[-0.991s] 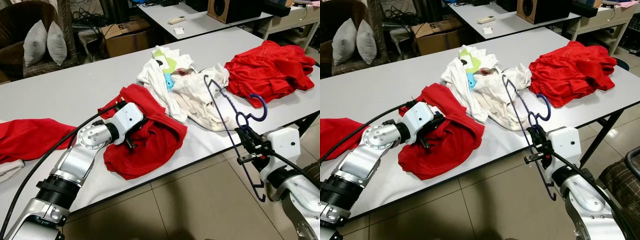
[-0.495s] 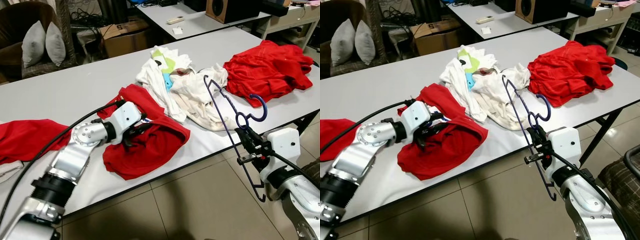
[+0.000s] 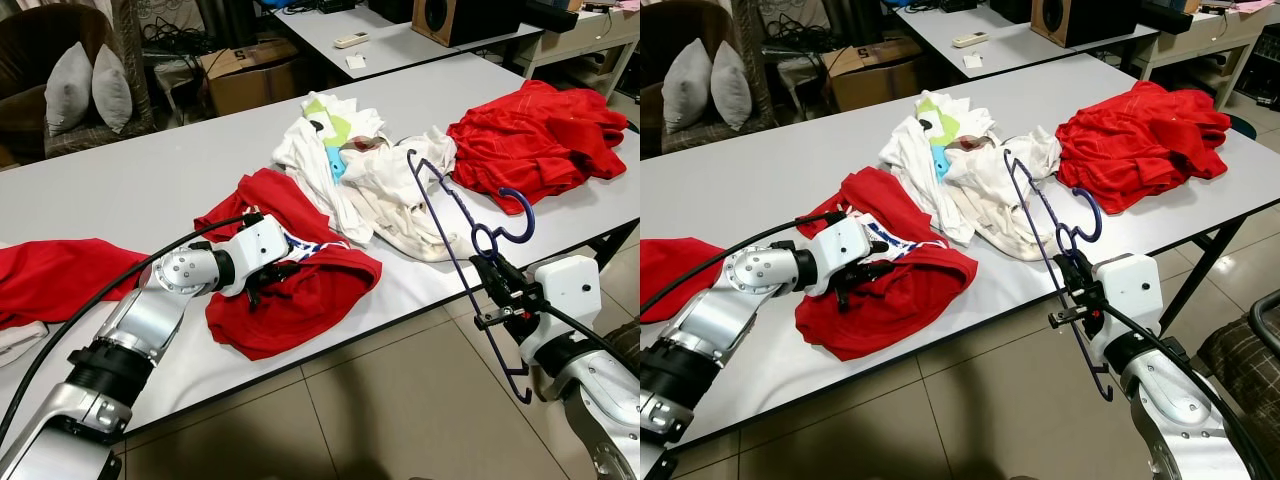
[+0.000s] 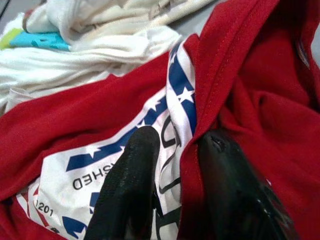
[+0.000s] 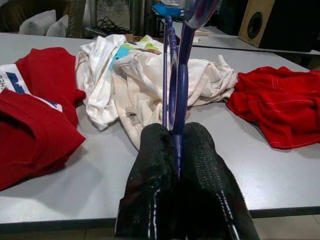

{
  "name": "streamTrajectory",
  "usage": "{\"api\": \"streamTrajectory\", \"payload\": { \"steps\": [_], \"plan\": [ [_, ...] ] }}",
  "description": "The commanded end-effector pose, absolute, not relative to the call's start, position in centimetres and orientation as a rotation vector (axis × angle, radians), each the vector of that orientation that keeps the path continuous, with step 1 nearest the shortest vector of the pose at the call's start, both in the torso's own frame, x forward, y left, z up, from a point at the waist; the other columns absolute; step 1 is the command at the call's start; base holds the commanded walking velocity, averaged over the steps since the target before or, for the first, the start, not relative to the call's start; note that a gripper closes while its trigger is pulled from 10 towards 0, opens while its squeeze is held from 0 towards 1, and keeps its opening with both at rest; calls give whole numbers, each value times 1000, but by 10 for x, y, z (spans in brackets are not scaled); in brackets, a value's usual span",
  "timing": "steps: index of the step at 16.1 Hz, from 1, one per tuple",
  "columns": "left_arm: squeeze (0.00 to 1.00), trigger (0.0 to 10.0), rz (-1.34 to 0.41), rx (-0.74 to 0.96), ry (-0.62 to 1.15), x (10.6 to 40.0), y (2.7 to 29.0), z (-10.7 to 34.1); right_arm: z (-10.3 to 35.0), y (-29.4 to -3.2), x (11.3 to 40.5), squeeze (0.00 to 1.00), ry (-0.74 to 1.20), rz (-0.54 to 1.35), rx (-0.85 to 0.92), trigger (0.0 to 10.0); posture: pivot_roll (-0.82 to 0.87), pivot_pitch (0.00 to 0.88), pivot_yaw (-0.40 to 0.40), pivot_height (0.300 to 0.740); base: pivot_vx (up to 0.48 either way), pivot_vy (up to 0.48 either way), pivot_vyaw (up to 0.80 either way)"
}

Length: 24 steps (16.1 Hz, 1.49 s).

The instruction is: Hang hanger

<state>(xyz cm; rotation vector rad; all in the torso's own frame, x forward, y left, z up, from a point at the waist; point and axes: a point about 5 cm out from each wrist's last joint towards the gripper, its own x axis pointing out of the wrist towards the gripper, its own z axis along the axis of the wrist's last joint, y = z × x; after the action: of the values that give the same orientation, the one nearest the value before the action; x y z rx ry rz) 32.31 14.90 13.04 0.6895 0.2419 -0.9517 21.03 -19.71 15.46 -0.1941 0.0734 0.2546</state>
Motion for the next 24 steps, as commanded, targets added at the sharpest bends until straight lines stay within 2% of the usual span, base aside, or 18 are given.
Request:
{"api": "streamTrajectory", "payload": {
  "steps": [1, 2, 3, 6, 10, 13, 15, 17, 20, 23, 24],
  "plan": [
    [0, 4549, -971, 743, 261, 324, 152, 131, 156, -197, 210, 0, 64, 259, -206, 10000, -152, 0, 129, 740, 0, 0, 0],
    [0, 1059, -975, 774, 275, 324, 153, 130, 156, -197, 210, 0, 63, 258, -206, 10000, -152, 0, 130, 740, 0, 0, 0],
    [0, 0, -969, 797, 289, 324, 155, 129, 156, -197, 211, 0, 62, 256, -206, 10000, -151, 0, 130, 740, 0, 0, 0],
    [0, 0, -943, 842, 315, 327, 159, 127, 157, -198, 212, 0, 58, 256, -206, 10000, -147, 0, 129, 740, 0, 0, 0],
    [0, 0, -939, 818, 320, 328, 158, 126, 158, -198, 213, 0, 53, 260, -203, 10000, -138, 0, 128, 740, 0, 0, 0],
    [0, 0, -919, 720, 259, 331, 148, 131, 158, -198, 212, 0, 51, 266, -196, 10000, -137, 0, 125, 740, 0, 0, 0],
    [0, 0, -823, 594, 163, 341, 140, 145, 164, -198, 212, 0, 17, 292, -154, 10000, -137, 0, 122, 740, 0, 0, 0],
    [0, 0, -729, 569, 126, 350, 142, 152, 170, -194, 209, 0, -14, 347, -116, 10000, -138, 0, 123, 740, 0, 0, 0],
    [0, 0, -530, 532, 83, 374, 147, 170, 183, -175, 185, 0, -29, 656, 47, 10000, -144, 0, 134, 740, 0, 0, 0],
    [0, 0, -469, 598, 51, 384, 151, 181, 182, -172, 170, 0, 14, 757, 100, 10000, -146, 0, 138, 740, 0, 0, 0],
    [0, 0, -470, 672, 32, 388, 155, 190, 176, -168, 159, 0, 79, 824, 129, 10000, -147, 0, 140, 740, 0, 0, 0]
  ]
}}
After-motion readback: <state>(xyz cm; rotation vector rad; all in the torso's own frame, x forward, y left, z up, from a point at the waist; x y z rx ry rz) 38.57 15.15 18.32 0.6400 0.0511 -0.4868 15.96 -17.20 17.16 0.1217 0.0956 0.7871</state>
